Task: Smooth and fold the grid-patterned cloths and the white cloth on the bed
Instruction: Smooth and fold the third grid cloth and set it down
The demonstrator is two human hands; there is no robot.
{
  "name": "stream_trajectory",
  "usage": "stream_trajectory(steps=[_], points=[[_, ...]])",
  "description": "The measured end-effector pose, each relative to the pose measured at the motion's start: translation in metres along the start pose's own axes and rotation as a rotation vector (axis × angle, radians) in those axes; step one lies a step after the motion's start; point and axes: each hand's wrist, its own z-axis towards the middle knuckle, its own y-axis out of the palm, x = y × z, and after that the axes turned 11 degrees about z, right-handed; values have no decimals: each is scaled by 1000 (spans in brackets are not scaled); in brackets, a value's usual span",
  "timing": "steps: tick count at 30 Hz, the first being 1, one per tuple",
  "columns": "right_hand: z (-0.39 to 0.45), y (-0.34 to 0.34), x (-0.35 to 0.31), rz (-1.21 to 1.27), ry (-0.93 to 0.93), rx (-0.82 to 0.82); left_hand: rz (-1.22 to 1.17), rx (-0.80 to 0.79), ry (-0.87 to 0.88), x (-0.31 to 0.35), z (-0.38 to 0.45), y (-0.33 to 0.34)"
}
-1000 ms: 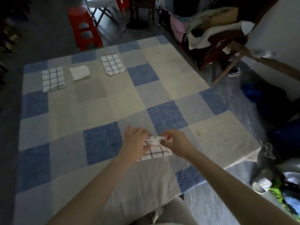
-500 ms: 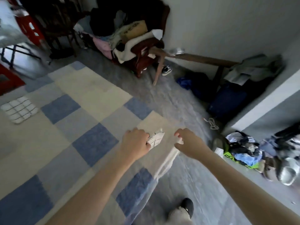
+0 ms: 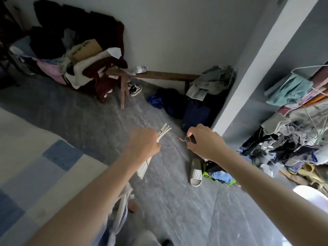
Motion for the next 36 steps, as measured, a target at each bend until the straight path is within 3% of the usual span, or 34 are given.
stream_trajectory(steps=[8, 16, 27, 36], points=[[72, -30, 22, -6, -56, -13, -7, 14, -51, 11, 80, -23], [204, -60, 17, -54, -141, -51, 28, 4, -145, -28, 189, -43], [380, -101, -39, 30, -285, -98, -43, -39, -364, -129, 316, -79], [502, -41, -143, -20, -524, -243, -78, -171, -614, -233, 334, -31]])
